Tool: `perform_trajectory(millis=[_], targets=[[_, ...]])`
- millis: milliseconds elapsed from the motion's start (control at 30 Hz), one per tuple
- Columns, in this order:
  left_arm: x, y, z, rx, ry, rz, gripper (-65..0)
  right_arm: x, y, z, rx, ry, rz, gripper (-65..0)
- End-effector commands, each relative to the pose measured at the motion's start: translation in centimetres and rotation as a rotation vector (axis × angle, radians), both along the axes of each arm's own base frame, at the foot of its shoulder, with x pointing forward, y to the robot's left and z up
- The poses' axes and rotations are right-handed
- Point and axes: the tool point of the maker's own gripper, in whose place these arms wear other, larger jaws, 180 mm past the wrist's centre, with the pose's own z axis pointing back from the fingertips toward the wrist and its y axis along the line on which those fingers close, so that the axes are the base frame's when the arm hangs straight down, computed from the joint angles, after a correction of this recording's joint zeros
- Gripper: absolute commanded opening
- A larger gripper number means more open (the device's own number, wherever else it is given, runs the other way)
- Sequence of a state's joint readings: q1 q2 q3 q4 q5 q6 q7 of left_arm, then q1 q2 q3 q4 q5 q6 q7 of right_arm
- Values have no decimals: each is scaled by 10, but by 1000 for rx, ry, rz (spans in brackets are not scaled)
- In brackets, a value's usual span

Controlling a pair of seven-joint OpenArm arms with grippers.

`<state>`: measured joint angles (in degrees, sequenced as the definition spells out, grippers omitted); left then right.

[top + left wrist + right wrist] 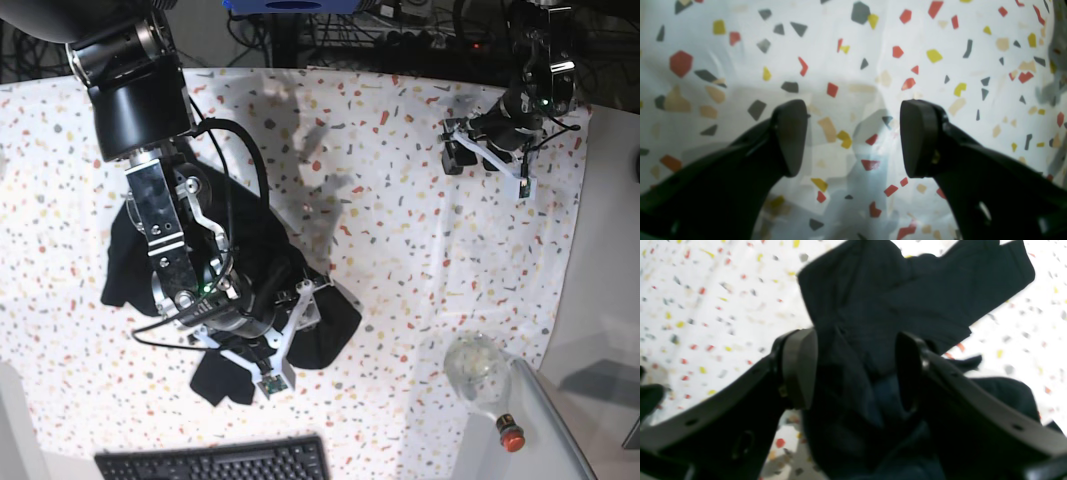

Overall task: Layout the t-shirt on the table in an organized manner, then fold the t-shirt properly
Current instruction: 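Lift the shirt with the right gripper and shake it above the cloth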

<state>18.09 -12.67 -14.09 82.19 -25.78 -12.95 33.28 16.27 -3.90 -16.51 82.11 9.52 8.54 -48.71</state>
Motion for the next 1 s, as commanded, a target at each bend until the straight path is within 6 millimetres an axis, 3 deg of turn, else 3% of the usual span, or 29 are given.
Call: perform_trajectory(millis=[0, 133, 467, 700, 967], targets=[[8, 3, 8, 4, -35, -2, -230, 10, 7, 14, 21, -26, 3, -287], [8, 3, 8, 4, -35, -2, -230, 11, 19, 4, 27, 25, 12, -287], [0, 3, 4, 4, -18, -2, -230, 29, 12, -23, 18, 63, -56, -287], [0, 3, 4, 4, -18, -2, -230, 46, 11, 5, 37, -5, -86, -285], [0, 3, 4, 4, -18, -2, -230, 41, -1, -30, -11, 100, -145, -284]])
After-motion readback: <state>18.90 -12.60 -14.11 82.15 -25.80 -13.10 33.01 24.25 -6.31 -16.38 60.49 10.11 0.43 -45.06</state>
